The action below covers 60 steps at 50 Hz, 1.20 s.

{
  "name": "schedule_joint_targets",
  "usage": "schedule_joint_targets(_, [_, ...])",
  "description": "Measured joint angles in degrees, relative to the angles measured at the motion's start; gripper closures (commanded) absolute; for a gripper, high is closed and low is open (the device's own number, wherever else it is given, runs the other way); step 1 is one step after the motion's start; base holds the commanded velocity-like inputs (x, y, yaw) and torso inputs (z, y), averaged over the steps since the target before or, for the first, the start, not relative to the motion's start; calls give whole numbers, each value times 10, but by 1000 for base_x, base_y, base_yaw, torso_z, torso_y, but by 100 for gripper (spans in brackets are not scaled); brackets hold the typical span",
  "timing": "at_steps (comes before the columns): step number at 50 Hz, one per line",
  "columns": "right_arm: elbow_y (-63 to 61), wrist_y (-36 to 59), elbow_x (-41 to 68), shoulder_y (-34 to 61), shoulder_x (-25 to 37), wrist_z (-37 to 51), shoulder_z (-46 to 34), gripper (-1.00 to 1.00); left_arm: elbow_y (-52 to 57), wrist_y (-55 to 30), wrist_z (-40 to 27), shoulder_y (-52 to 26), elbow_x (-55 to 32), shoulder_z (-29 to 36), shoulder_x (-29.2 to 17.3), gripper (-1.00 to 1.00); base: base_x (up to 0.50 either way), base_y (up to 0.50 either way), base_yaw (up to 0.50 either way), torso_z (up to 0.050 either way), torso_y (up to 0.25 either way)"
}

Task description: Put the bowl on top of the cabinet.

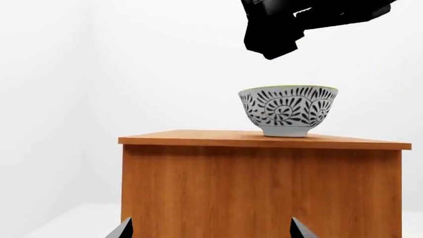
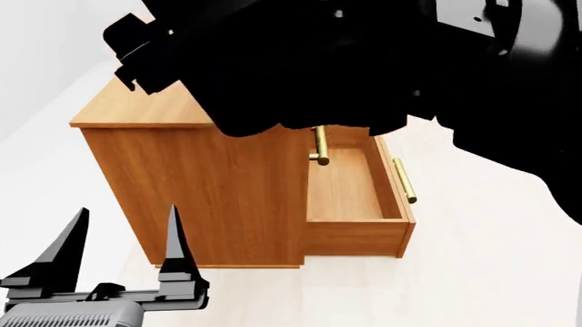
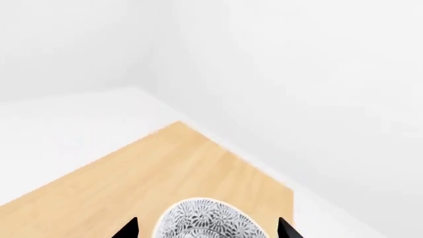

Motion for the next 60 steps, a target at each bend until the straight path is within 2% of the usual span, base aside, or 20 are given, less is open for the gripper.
schedule_joint_targets(28, [-124, -30, 29, 13, 103, 43, 69, -100, -2, -1, -4, -3, 1, 5, -2, -100, 0, 0, 0, 0, 0])
schedule_joint_targets(60, [-273, -79, 20, -35, 242, 91, 118, -100, -5, 4, -7, -2, 7, 13, -4, -100, 0, 0, 0, 0, 0])
